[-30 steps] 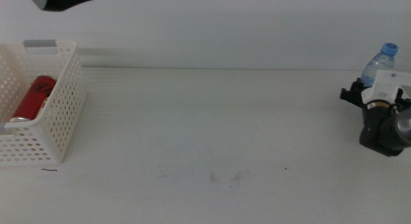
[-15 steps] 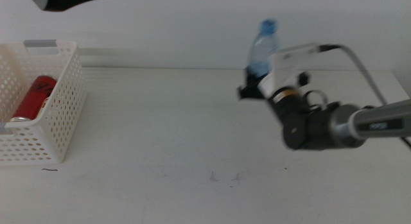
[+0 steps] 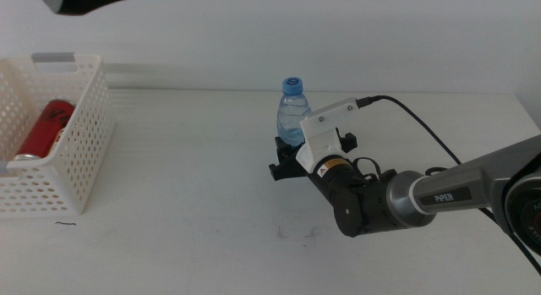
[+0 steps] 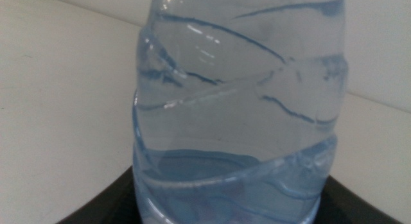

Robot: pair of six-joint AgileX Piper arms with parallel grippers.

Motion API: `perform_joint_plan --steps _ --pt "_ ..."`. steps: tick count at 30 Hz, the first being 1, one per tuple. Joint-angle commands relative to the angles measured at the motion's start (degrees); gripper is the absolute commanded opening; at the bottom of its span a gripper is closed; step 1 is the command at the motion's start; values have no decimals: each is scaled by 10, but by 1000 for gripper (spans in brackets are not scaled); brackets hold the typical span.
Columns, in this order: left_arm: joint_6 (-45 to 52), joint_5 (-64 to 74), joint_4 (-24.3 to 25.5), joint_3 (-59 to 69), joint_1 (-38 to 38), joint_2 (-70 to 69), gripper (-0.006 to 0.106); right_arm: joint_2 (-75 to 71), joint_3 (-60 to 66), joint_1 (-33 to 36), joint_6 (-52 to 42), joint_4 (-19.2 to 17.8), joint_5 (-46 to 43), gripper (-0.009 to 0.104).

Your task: Use arms to grab the bottles and put them into the dustbin to the left of the table.

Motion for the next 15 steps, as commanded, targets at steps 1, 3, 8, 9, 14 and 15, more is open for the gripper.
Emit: perform_joint_plan --steps 1,3,8,9,14,15 --pt "-6 -6 -1 1 -1 0 94 2 -3 4 0 -6 8 3" --pt "-6 -6 -1 1 -1 0 94 2 -3 4 1 -6 24 14" --pt "-6 -6 -1 1 -1 0 94 -11 -3 4 18 -2 92 74" --pt "-6 -6 -1 1 -1 0 94 -19 -2 4 22 1 115 83" --pt "-6 -6 -1 1 -1 0 94 -128 52 4 32 75 249 90" --pt "-6 -6 -1 1 -1 0 94 -153 68 4 32 84 274 89"
